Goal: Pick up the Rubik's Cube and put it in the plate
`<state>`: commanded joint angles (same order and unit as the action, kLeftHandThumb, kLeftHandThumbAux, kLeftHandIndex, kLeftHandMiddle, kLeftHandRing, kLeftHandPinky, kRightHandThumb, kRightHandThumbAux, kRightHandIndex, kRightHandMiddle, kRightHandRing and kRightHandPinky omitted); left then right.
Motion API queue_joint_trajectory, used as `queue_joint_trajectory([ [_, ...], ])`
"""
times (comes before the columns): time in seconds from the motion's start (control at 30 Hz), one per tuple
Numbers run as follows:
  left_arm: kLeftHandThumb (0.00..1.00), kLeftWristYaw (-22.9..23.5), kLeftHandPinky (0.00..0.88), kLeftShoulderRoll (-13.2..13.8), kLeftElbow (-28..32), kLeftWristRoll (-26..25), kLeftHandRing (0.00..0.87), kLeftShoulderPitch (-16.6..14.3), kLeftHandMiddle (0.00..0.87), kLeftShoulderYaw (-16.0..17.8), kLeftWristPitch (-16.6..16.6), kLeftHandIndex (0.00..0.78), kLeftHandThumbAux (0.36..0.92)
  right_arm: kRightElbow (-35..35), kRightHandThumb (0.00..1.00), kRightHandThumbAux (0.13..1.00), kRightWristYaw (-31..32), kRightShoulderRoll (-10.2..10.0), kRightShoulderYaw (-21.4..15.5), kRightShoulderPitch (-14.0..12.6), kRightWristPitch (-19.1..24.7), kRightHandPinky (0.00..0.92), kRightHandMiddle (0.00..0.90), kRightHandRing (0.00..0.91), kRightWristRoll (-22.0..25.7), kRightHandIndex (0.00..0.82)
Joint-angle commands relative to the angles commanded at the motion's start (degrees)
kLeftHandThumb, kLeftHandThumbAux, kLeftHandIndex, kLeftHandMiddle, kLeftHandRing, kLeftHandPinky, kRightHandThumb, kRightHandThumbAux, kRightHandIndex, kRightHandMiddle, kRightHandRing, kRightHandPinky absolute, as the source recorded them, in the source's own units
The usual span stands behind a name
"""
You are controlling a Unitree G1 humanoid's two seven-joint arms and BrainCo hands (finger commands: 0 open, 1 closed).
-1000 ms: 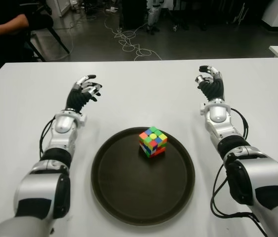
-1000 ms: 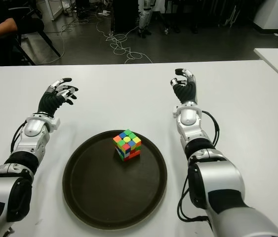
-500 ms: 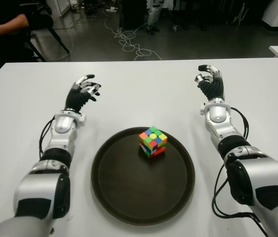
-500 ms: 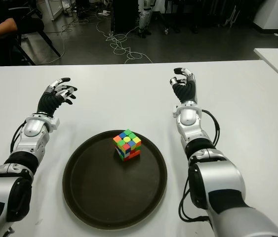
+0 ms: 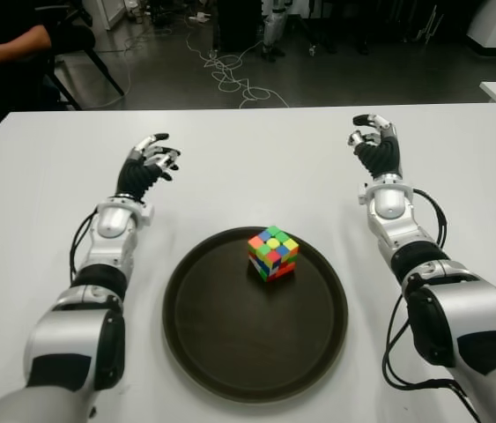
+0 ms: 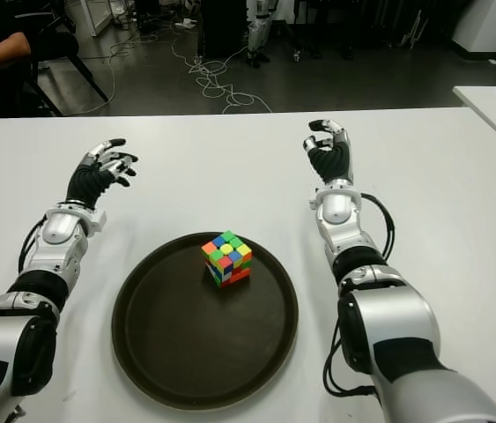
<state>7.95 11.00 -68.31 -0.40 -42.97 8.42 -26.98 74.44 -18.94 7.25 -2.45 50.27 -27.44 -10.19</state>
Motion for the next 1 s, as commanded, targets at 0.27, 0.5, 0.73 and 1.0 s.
queue_joint_trajectory([
  [0.27, 0.285, -0.09, 0.521, 0.20, -0.05, 0.15, 0.476, -0.01, 0.400, -0.19, 0.28, 0.210, 0.615, 0.08, 0.668, 0.729, -0.01, -0.16, -0.15, 0.08, 0.62, 0.510, 0.420, 0.476, 0.20, 0.408],
  [0.5, 0.294, -0.02, 0.537, 0.19, -0.06, 0.11, 0.481, -0.07, 0.402, -0.27, 0.32, 0.208, 0.621, 0.04, 0.668, 0.729, 0.32, -0.14, -0.32, 0.13, 0.63, 0.525, 0.432, 0.487, 0.44, 0.409],
  [0.73, 0.302, -0.24, 0.542, 0.07, -0.10, 0.11, 0.482, -0.06, 0.400, -0.29, 0.25, 0.208, 0.621, 0.01, 0.668, 0.729, 0.32, -0.06, -0.29, 0.06, 0.43, 0.521, 0.432, 0.488, 0.41, 0.409],
  [1.0, 0.287, -0.35, 0.524, 0.06, -0.18, 0.19, 0.469, -0.08, 0.388, -0.35, 0.43, 0.202, 0.610, 0.03, 0.668, 0.729, -0.16, 0.11, 0.25, -0.04, 0.19, 0.519, 0.422, 0.485, -0.26, 0.407],
])
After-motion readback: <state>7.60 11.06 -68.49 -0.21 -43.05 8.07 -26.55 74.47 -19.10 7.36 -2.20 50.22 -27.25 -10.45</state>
